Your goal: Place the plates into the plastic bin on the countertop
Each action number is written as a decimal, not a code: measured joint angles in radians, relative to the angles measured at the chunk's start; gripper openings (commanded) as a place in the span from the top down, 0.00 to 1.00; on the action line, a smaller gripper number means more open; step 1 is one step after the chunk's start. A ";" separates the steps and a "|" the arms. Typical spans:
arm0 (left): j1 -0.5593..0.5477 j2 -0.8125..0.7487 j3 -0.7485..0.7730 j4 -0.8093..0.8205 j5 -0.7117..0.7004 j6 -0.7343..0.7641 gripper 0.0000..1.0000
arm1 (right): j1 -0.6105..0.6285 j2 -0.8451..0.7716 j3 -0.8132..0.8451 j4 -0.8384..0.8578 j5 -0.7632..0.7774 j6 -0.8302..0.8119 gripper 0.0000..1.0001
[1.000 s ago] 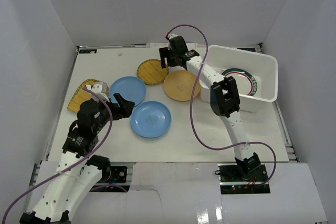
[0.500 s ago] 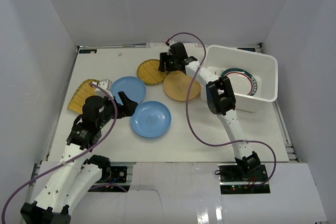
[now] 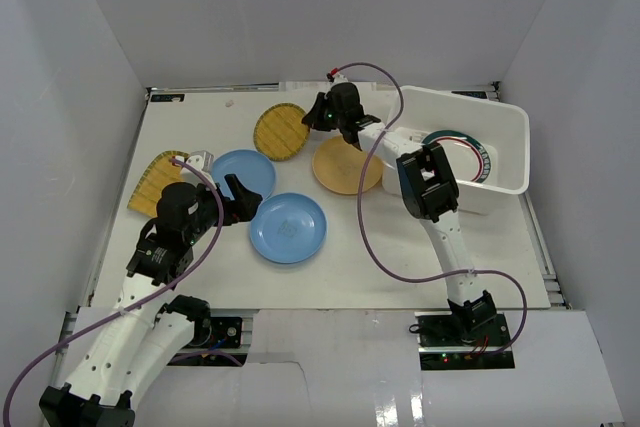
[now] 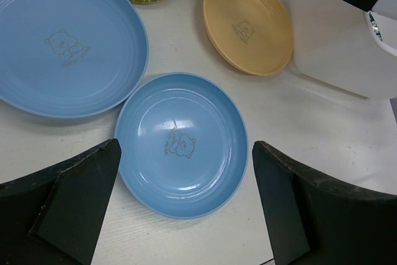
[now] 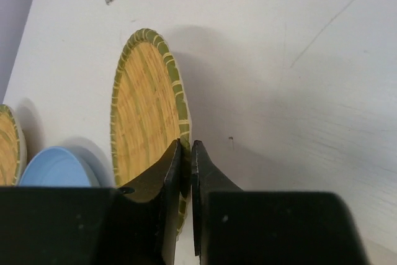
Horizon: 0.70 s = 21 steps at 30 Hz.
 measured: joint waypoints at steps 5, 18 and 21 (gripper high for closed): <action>0.005 0.000 0.000 0.000 -0.003 0.000 0.02 | 0.012 -0.100 -0.076 0.034 0.060 -0.009 0.92; 0.011 0.057 0.005 0.003 -0.079 -0.129 0.02 | 0.005 -0.612 -0.386 0.111 0.116 -0.011 0.92; 0.011 0.081 -0.001 0.016 -0.141 -0.229 0.05 | -0.042 -0.864 -0.562 0.153 0.102 0.023 0.92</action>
